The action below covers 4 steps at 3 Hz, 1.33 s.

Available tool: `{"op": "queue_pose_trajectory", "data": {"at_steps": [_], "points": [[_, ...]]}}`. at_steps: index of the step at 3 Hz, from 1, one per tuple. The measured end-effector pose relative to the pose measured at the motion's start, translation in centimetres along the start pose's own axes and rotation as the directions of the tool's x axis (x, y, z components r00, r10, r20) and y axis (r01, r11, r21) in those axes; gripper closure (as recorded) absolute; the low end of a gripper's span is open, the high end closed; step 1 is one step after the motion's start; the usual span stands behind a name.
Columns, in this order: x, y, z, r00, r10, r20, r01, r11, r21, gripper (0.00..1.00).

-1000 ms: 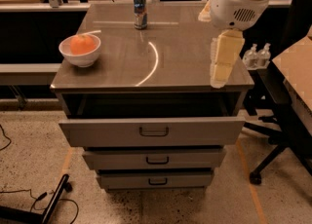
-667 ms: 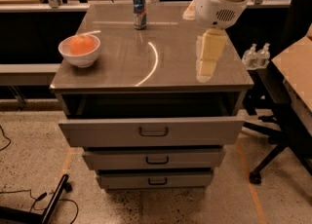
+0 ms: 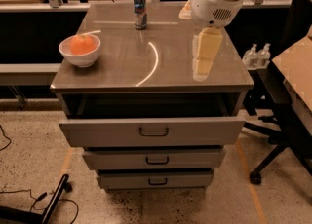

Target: Pick orange from white bowl and place on counter

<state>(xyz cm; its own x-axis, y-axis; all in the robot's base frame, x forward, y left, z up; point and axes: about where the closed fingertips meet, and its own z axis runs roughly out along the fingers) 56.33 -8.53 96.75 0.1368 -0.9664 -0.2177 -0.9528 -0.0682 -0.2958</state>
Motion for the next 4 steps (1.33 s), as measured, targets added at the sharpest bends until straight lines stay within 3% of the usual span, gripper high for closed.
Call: {"op": "queue_pose_trajectory", "data": {"at_steps": [1,3,4], "points": [[-2.3,-1.8,0.4,0.998,-0.067,0.011,0.067,0.9978,0.000,0.00],[-10.0,-7.3,3.2,0.970,-0.241,0.037,0.242,0.9698,-0.030,0.00],[-14.0,-10.4,5.6,0.956,-0.288,0.062,0.290,0.9566,-0.030,0.00]]}}
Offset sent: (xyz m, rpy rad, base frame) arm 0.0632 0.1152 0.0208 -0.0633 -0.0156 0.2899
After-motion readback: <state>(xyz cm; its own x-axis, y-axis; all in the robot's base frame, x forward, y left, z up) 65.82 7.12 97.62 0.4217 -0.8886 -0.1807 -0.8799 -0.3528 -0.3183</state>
